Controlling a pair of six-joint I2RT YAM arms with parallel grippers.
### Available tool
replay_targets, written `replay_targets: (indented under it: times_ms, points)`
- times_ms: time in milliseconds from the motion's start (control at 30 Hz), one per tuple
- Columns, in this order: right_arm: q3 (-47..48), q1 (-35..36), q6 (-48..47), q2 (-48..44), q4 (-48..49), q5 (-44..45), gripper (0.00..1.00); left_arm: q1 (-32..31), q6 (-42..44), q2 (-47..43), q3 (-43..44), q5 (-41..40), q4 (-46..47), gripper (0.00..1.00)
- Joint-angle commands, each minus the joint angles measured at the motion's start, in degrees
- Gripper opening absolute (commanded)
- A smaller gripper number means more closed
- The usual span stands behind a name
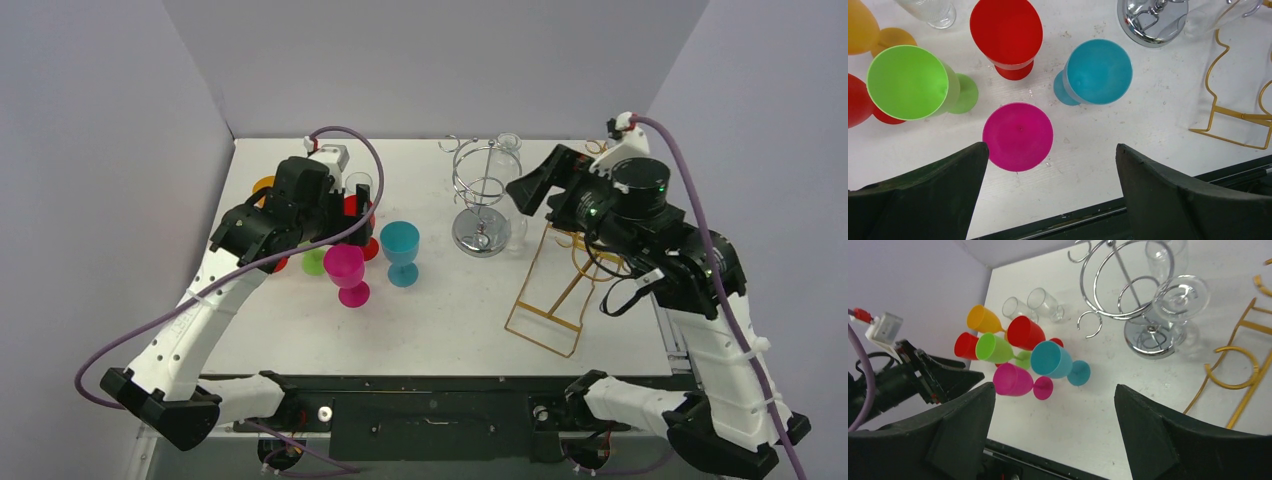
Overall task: Take the wine glass off the wine glass rack
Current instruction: Adjust the wine rack at the center of the board.
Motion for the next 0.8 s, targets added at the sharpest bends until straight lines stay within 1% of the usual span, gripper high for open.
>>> replay_targets:
  times_ms: [0,33,167,500,767]
  points:
    - [-3.8,8.9,3.8,0.6,3.5,9.5,0.84,0.1,0.6,-1.1,3.8,1.1,1.1,0.96]
    - [-5.2,11.5,4.1,0.6,3.8,11.1,0.84,0.1,0.6,-1.2,3.8,1.0,1.1,0.96]
    - [-8.2,16.9,5.4,0.9,4.0,14.9,0.84,0.1,0.5,-1.1,3.9,0.8,1.2,0.96]
    - [-17.3,21.2,8.7,-4.1,4.1,18.1,0.85,0.0,0.2,-0.3,6.5,0.7,0.7,0.96]
    - [-26.0,26.4,12.5,-8.1,4.0,20.7,0.85,-0.2,0.1,0.0,9.0,0.3,-0.6,0.96]
